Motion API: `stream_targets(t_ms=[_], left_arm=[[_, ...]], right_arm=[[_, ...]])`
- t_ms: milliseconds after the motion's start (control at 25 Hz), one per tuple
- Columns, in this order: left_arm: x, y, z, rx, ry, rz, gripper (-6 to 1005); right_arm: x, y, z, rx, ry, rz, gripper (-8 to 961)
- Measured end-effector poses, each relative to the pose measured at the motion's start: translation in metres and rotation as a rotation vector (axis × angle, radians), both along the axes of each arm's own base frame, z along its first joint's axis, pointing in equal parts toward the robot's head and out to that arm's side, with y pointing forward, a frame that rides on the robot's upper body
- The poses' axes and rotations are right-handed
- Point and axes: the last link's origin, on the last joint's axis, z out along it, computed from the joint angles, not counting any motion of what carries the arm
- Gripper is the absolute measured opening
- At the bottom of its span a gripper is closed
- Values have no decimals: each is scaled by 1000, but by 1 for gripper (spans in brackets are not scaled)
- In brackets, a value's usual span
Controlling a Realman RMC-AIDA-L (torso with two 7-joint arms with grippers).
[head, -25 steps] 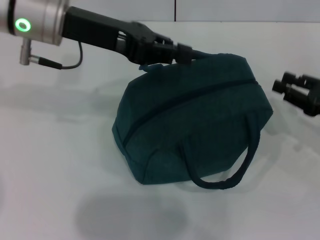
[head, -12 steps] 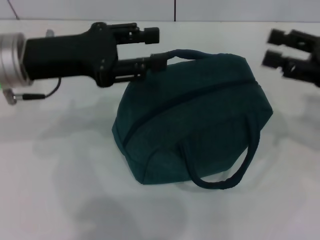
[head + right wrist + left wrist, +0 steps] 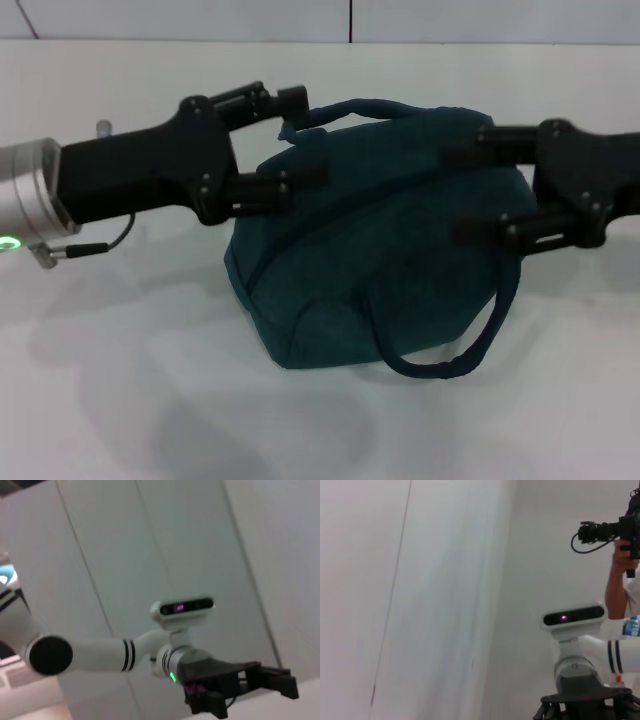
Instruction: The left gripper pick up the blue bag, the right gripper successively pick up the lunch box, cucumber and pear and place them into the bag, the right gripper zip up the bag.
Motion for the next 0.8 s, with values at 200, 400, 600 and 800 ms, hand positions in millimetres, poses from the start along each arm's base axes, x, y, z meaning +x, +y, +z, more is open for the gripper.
stream_targets(t_ms=[200, 400, 600, 800], left_arm=[[0, -1, -3, -13, 11, -5, 851], [2, 0, -5, -21, 20, -12, 851], [1, 0, -5, -21, 21, -12, 851], [1, 0, -4, -24, 22, -8, 851]], right_arm=[[0, 1, -4, -3, -25, 10, 841], [0, 0, -5, -4, -24, 10, 841], [-1, -1, -7, -6, -23, 12, 841], [-1, -1, -7, -6, -23, 14, 841]])
